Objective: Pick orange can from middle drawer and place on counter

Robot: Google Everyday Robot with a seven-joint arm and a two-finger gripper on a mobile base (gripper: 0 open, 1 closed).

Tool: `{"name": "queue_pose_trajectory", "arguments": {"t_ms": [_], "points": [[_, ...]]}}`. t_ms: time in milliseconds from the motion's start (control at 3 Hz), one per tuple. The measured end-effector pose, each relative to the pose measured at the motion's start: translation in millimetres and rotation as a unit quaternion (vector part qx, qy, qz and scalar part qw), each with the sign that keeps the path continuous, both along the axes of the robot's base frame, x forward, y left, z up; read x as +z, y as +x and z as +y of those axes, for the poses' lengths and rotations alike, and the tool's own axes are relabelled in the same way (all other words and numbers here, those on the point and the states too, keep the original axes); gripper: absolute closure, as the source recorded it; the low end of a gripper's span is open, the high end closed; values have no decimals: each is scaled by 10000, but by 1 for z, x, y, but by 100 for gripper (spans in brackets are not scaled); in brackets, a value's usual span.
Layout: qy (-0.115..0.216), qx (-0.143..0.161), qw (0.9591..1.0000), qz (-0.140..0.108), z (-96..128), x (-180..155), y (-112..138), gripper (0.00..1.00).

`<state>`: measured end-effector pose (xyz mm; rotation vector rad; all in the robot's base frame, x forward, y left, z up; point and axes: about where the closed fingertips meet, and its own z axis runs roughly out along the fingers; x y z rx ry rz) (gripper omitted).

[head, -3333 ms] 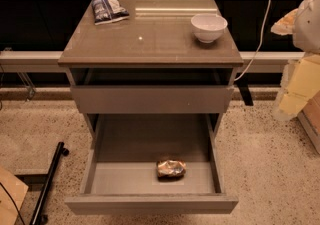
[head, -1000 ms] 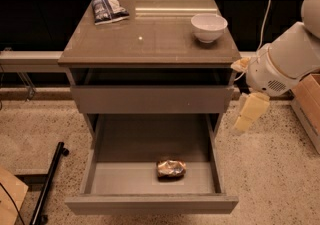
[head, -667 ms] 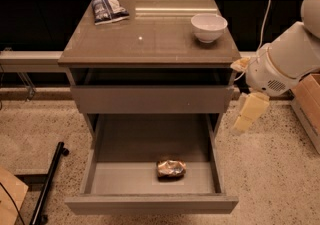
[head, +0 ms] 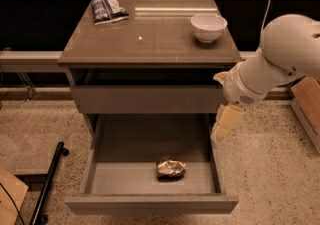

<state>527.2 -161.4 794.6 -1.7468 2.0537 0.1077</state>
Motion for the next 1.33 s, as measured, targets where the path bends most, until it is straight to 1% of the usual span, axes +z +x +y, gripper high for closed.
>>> {"name": "queue_pose_trajectory", "arguments": {"t_ms": [333, 667, 1000, 1333], "points": [[308, -116, 9994, 65, -1, -47, 24, 0], [320, -112, 9993, 132, 2, -59, 25, 0], [222, -44, 9995, 205, 15, -81, 16, 0], [393, -23, 9989, 267, 28, -127, 12, 0]]}}
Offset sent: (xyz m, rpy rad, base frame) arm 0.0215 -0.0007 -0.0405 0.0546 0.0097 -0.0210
